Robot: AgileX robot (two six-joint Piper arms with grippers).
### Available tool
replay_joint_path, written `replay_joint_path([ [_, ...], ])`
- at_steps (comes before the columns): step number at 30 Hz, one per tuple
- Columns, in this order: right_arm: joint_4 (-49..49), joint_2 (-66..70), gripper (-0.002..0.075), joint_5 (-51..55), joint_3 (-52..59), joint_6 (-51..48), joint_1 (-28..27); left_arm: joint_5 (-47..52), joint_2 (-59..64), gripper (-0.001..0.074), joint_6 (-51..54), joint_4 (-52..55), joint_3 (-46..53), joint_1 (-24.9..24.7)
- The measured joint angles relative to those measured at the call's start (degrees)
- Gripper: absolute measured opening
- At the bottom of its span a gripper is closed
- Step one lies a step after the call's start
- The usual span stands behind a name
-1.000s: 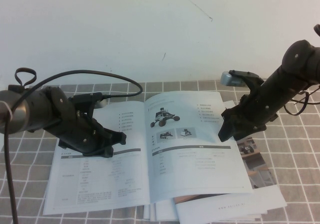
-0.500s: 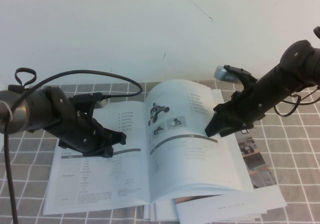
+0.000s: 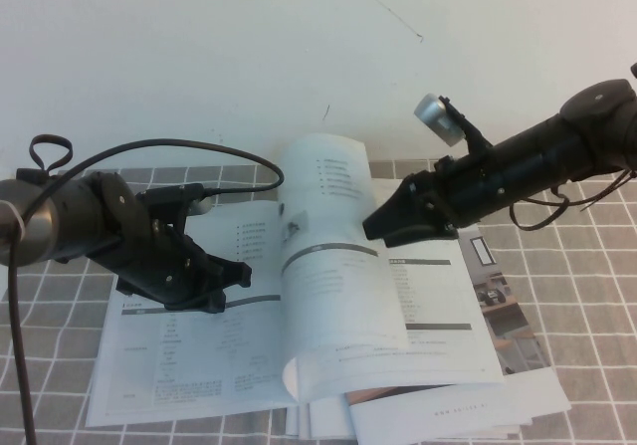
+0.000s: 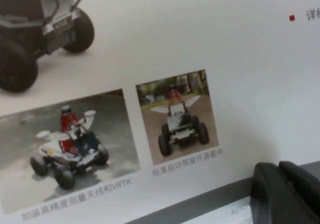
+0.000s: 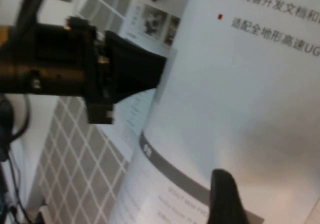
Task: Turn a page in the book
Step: Open the closed book
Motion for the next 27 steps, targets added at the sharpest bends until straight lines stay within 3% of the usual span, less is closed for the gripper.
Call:
replay_joint_path([
  [8, 8.7, 0.0, 0.0393, 4.9, 0.0, -5.1, 0.3, -0.1, 0.0, -0.0004, 0.0, -0.4, 0.0, 0.0],
  [27, 22.7, 0.0, 0.0393, 5.8, 0.0, -9.6, 4.4, -0.4, -1.1, -0.0004, 2.0, -1.8, 0.1, 0.0],
])
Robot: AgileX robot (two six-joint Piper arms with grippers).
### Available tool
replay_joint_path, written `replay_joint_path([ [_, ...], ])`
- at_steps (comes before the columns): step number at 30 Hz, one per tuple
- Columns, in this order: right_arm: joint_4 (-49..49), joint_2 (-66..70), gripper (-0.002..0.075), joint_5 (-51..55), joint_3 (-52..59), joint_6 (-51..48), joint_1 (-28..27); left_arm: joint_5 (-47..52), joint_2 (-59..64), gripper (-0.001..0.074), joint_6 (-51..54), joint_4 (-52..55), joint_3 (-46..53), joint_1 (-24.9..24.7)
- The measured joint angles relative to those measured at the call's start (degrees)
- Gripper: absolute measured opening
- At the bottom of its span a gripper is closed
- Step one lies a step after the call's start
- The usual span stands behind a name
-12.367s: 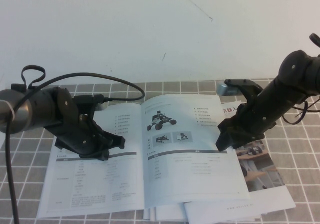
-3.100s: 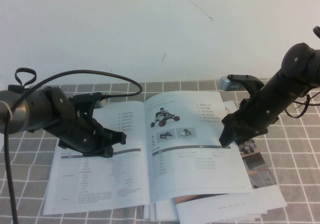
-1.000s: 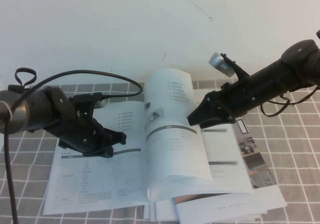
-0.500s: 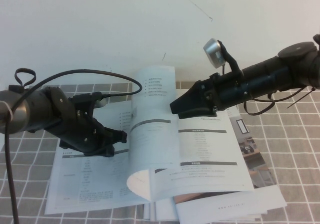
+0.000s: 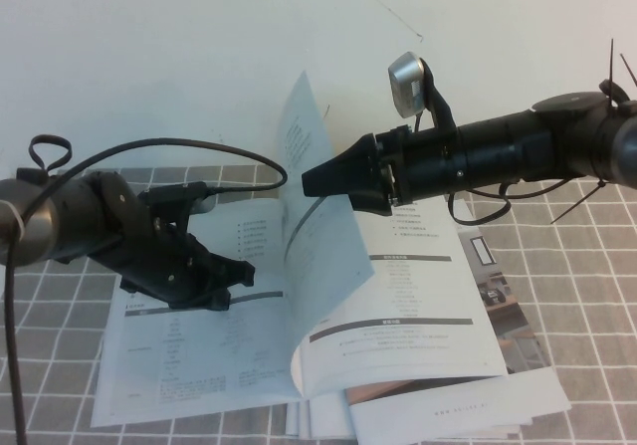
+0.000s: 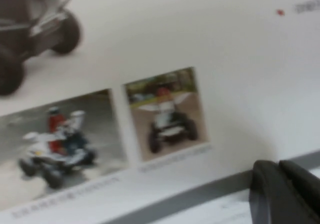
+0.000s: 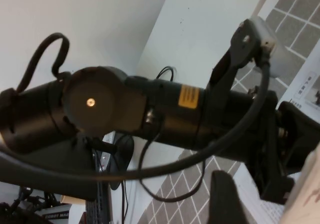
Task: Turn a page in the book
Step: Open the closed book
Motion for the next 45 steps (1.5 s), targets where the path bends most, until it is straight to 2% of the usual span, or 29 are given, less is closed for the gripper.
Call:
replay_joint_path([
  [4, 0.0, 0.0, 0.0393, 0.0, 0.0, 0.0, 0.0, 1.8, -4.7, -0.0004, 0.2, 2.4, 0.0, -0.1],
  [10, 0.1, 0.0, 0.0393, 0.0, 0.0, 0.0, 0.1, 1.9, -18.6, -0.0004, 0.4, 7.6, 0.5, -0.2],
  [13, 1.2, 0.0, 0.0393, 0.0, 0.0, 0.0, 0.3, 1.2, -24.2, -0.0004, 1.2, 8.6, 2.8, -1.9],
  [16, 3.2, 0.0, 0.0393, 0.0, 0.0, 0.0, 0.9, 0.3, -29.7, -0.0004, 2.4, 8.8, 5.8, -5.7],
  [20, 4.5, 0.0, 0.0393, 0.0, 0.0, -0.3, 2.1, -3.6, -36.7, -0.0004, 6.6, 8.9, 11.6, -14.7],
  [26, 4.0, 0.0, 0.0393, 0.0, 0.0, -0.4, 3.5, -12.5, -43.3, -0.0004, 19.4, 8.9, 18.4, -28.7],
  [30, 3.7, 0.0, 0.0393, 0.0, 0.0, -0.5, 3.9, -16.2, -42.6, -0.0004, 21.6, 8.4, 19.9, -33.4],
  [39, 3.0, 0.0, 0.0393, 0.0, 0.0, -0.7, 3.9, -24.4, -34.3, -0.0004, 22.1, 8.3, 20.0, -33.9],
  [45, 1.4, -1.4, 0.0393, 0.0, -0.7, -0.7, 3.9, -26.2, -30.2, -0.0004, 22.1, 8.1, 20.0, -33.5],
])
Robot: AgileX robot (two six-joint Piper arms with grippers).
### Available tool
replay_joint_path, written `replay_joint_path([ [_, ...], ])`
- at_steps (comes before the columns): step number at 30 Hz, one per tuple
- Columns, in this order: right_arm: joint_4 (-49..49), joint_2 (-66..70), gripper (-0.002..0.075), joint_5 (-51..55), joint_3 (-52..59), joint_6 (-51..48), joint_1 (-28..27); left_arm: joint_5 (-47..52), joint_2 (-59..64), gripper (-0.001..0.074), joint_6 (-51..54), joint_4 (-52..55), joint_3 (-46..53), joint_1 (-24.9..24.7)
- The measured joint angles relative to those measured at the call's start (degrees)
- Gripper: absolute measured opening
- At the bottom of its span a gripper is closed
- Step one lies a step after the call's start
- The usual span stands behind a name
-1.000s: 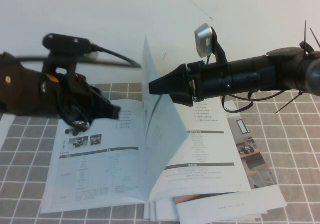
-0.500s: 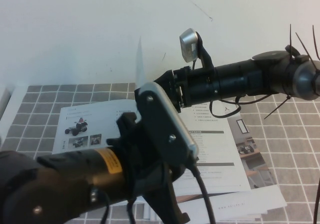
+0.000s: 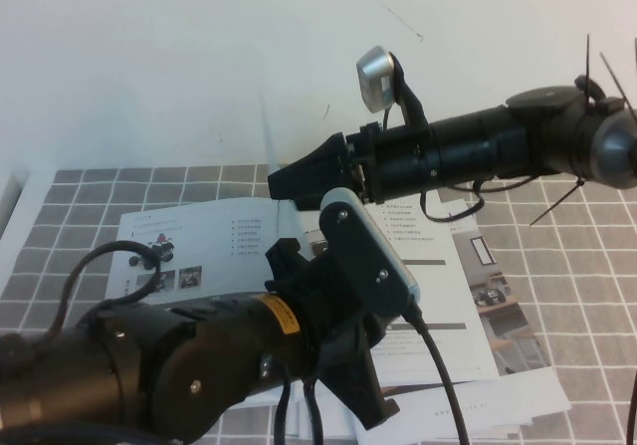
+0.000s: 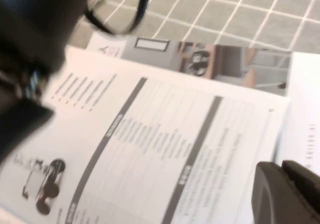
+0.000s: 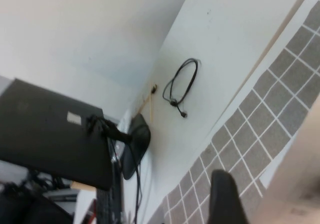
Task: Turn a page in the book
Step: Open the closed book
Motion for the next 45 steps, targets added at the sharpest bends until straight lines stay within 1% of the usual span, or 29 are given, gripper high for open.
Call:
replay_joint_path([
  [3, -2.8, -1.1, 0.0393, 0.0, -2.5, 1.0, 0.0, -2.0, 1.6, -0.0004, 0.0, -1.9, 0.0, 1.5],
  [9, -8.9, -2.7, 0.0393, 0.7, -9.3, 4.1, 0.0, -3.1, 2.8, -0.0004, 0.0, -10.1, 0.0, 8.2],
  [12, -13.9, -2.9, 0.0393, 0.9, -11.3, 5.6, 0.0, -2.3, 2.9, -0.0004, 0.0, -12.9, 0.0, 10.8],
  [15, -21.1, -2.9, 0.0393, 1.1, -11.9, 6.1, 0.0, -2.0, 2.9, -0.0004, 0.0, -13.6, 0.0, 12.2],
  [19, -33.4, -2.2, 0.0386, 1.6, -11.9, 8.8, 0.0, -0.8, 2.9, -0.0004, -1.3, -15.7, 0.0, 12.7],
  [22, -39.5, 0.1, 0.0336, 1.7, -11.9, 11.4, 0.0, 0.2, 3.0, -0.0004, -2.3, -18.2, 0.0, 12.8],
  [24, -42.5, 2.0, 0.0281, 1.7, -11.9, 12.5, 0.0, 0.4, 3.7, -0.0004, -3.3, -19.8, 0.0, 13.0],
  [26, -44.4, 4.3, 0.0201, 1.7, -11.9, 14.0, 0.0, 0.8, 4.8, -0.0004, -4.5, -21.6, 0.0, 14.0],
  [29, -46.7, 7.0, 0.0076, 1.7, -11.9, 15.7, 0.0, 2.8, 7.2, -0.0004, -6.2, -23.0, 0.0, 17.5],
  [31, -47.8, 8.2, 0.0034, 1.7, -11.9, 16.8, 0.0, 4.6, 9.9, -0.0004, -7.3, -23.6, 0.0, 20.7],
  [34, -48.2, 9.3, 0.0008, 1.6, -11.9, 17.6, 0.1, 6.3, 13.5, -0.0004, -7.8, -23.6, 0.0, 24.6],
  [37, -48.3, 9.5, 0.0001, 1.5, -11.9, 18.0, 0.1, 6.4, 16.6, -0.0004, -7.9, -23.6, 0.0, 26.4],
  [40, -48.5, 9.5, -0.0001, 1.5, -11.9, 18.5, 0.3, 6.4, 19.3, -0.0004, -8.0, -23.6, 0.0, 27.0],
  [45, -52.4, 9.5, -0.0001, 1.2, -11.9, 20.3, 1.8, 6.4, 21.1, -0.0004, -8.0, -23.6, -0.1, 27.0],
])
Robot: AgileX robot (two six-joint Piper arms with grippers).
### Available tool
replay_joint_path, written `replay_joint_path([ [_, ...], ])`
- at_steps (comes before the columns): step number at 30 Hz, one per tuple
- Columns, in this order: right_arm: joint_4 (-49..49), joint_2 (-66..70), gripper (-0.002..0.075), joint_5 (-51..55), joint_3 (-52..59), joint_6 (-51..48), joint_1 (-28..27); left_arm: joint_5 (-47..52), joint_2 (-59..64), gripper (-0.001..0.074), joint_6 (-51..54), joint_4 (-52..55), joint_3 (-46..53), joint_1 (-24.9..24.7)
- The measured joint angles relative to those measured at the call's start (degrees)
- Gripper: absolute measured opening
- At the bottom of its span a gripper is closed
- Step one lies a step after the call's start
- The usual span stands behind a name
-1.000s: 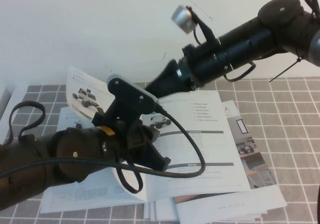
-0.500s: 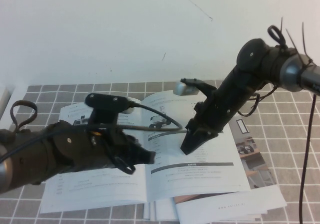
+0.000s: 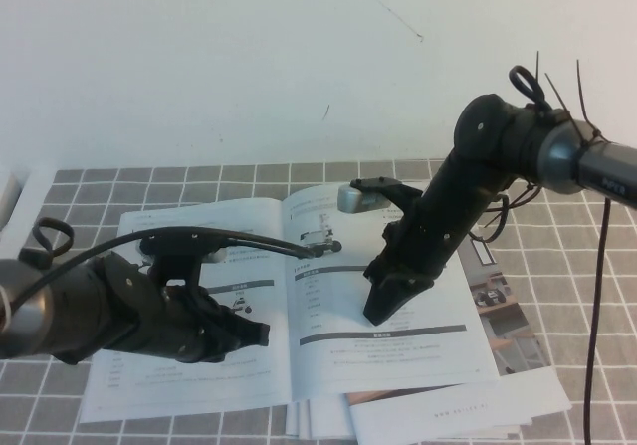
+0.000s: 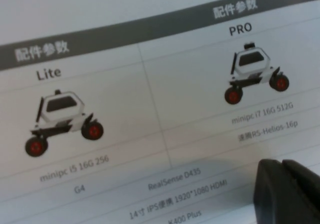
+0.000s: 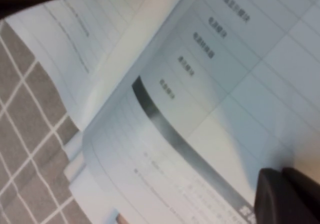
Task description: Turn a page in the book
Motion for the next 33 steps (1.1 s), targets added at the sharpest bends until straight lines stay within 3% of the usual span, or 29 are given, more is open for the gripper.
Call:
replay_joint_path([
  [8, -3.7, -4.0, -0.0001, -2.5, 0.0, 1.4, 1.4, 2.4, -5.8, -0.0004, 0.8, -0.1, 0.0, 0.1],
  [12, -7.9, -13.3, -0.0001, -3.8, 0.0, 1.2, 1.5, 9.8, -15.1, -0.0004, 1.2, 2.9, -0.9, 0.1],
  [18, -23.4, -27.3, -0.0001, -2.1, 0.0, 5.8, 1.5, 24.8, -27.7, -0.0004, 1.0, 11.3, -2.5, 0.1],
  [22, -35.8, -35.3, -0.0001, 1.2, 0.6, 11.0, 1.5, 28.2, -36.5, -0.0004, -4.6, 19.1, -2.6, 0.7],
  [28, -42.8, -50.1, -0.0001, 1.9, 11.6, 15.7, 1.5, 24.8, -50.5, -0.0004, -11.3, 27.9, -2.6, 4.9],
  [33, -43.7, -66.4, -0.0002, -1.8, 28.7, 18.7, 1.5, 21.2, -60.0, -0.0004, -11.5, 30.9, 0.2, 6.1],
])
